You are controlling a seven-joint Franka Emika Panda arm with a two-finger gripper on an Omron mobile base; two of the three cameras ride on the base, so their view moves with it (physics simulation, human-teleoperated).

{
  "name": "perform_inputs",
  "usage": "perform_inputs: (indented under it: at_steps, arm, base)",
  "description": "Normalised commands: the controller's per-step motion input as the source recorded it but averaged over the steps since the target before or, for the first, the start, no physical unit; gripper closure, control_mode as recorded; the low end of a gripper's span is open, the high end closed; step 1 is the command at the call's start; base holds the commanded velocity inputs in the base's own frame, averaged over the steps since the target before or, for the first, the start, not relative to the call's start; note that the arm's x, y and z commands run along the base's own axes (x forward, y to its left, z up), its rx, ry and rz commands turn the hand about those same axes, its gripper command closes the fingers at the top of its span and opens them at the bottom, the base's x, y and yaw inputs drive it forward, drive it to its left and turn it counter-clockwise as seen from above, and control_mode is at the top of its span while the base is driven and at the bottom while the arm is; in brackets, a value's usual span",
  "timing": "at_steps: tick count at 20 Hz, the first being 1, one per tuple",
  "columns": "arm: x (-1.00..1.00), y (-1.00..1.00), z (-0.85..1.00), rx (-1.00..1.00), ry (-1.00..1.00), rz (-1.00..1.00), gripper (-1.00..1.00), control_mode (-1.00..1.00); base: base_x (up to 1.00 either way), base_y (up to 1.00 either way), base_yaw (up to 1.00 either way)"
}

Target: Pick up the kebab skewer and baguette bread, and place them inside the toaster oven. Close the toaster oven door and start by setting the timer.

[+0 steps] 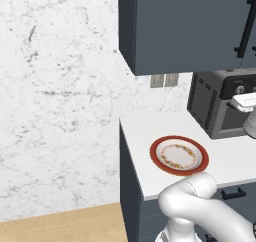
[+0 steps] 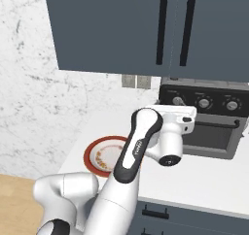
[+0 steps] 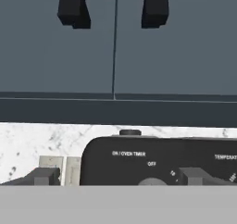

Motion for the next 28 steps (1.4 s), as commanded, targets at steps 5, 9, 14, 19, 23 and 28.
perform_inputs:
  at_steps: [5,9,14,19,23,28]
  arm:
    - [0.1,-0.12,0.0,0.0,0.0,0.0,-1.0,-1.0]
    - [0.06,-0.22,0.0,0.0,0.0,0.0,-1.0,-1.0]
    - [0.07,-0.29,0.0,0.0,0.0,0.0,-1.0,-1.0]
    - [0.13,-0.31,0.0,0.0,0.01,0.0,-1.0,-1.0]
    - [0.12,-0.05,0.0,0.0,0.01,0.03,-1.0,-1.0]
    - [0.01,0.0,0.0,0.0,0.0,0.05,-1.0,-1.0]
  base:
    - [0.0,0.0,0.0]
    - [0.0,0.0,0.0]
    - [0.0,0.0,0.0]
    - [0.0,0.0,0.0]
    - [0.0,0.0,0.0]
    - [0.0,0.0,0.0]
